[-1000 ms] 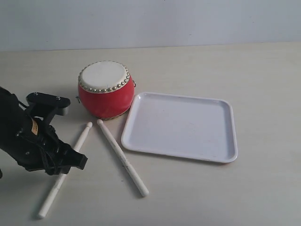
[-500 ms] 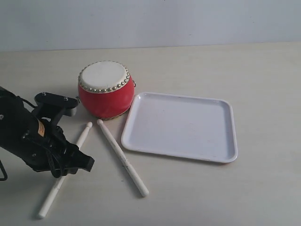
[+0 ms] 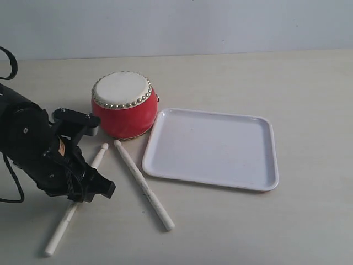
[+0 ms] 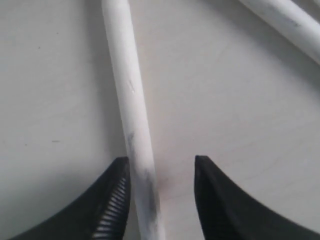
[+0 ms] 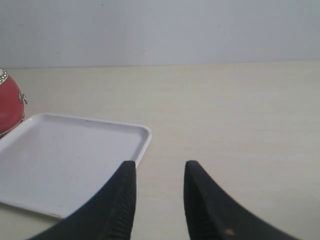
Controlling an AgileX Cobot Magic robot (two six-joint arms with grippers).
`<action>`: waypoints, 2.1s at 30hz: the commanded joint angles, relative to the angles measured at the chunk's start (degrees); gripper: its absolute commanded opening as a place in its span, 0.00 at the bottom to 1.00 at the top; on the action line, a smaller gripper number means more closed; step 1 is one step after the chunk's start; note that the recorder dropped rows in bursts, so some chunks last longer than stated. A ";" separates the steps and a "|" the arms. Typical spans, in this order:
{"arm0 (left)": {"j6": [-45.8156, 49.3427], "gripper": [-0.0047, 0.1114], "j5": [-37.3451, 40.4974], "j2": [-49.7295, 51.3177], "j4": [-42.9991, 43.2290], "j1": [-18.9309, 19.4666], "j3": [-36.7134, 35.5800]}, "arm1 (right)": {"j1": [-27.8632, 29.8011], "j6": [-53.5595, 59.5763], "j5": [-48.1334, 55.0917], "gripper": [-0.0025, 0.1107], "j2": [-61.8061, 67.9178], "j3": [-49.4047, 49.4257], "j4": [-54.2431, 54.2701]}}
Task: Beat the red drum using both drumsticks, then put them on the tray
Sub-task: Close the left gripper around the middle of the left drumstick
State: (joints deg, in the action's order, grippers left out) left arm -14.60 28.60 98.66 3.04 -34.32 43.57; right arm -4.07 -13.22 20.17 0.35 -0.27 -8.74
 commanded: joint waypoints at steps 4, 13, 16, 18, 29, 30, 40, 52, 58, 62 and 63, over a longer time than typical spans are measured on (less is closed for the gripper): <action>-1.82 0.40 1.50 -0.07 1.29 0.55 0.54 | 0.41 -0.06 -0.17 0.31 -0.35 0.27 -0.63; -2.44 0.40 2.29 -0.07 1.29 0.55 0.29 | 0.41 -0.06 -0.17 0.31 -0.35 0.27 -0.63; -2.44 0.40 0.70 -0.02 1.29 0.55 -1.06 | 0.41 -0.06 -0.17 0.31 -0.35 0.27 -0.63; -2.44 0.40 -0.29 -0.02 1.19 0.55 -1.06 | 0.41 -0.06 -0.17 0.31 -0.35 0.27 -0.63; -2.33 0.40 -1.90 0.07 1.18 0.55 -1.06 | 0.41 -0.06 -0.31 0.31 -0.35 0.27 -0.63; -2.33 0.40 -1.66 0.07 1.18 0.55 -1.06 | 0.41 -0.06 -0.31 0.31 -0.35 0.27 -0.63; -1.20 0.40 -5.66 6.04 1.28 0.55 -0.96 | 0.41 -0.06 -0.31 0.31 -0.35 0.27 -0.63; 3.60 0.04 -2.27 6.04 1.28 0.55 -0.96 | 0.41 -0.06 -0.31 0.31 -0.35 0.27 -0.63; 3.96 0.04 -2.27 6.04 1.90 0.55 -0.96 | 0.41 -0.06 -0.31 0.31 -0.35 0.27 -0.63; 3.96 0.04 -2.27 6.04 3.57 0.67 -0.96 | 0.41 -0.06 -0.31 0.31 -0.35 0.27 -0.63; 3.77 0.04 -2.27 5.94 4.15 0.67 -0.96 | 0.41 -0.06 -0.31 0.31 -0.35 0.27 -0.63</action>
State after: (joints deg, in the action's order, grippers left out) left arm -10.97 23.01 102.96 5.12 -33.97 43.40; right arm -4.07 -13.22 20.17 0.35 -0.27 -8.74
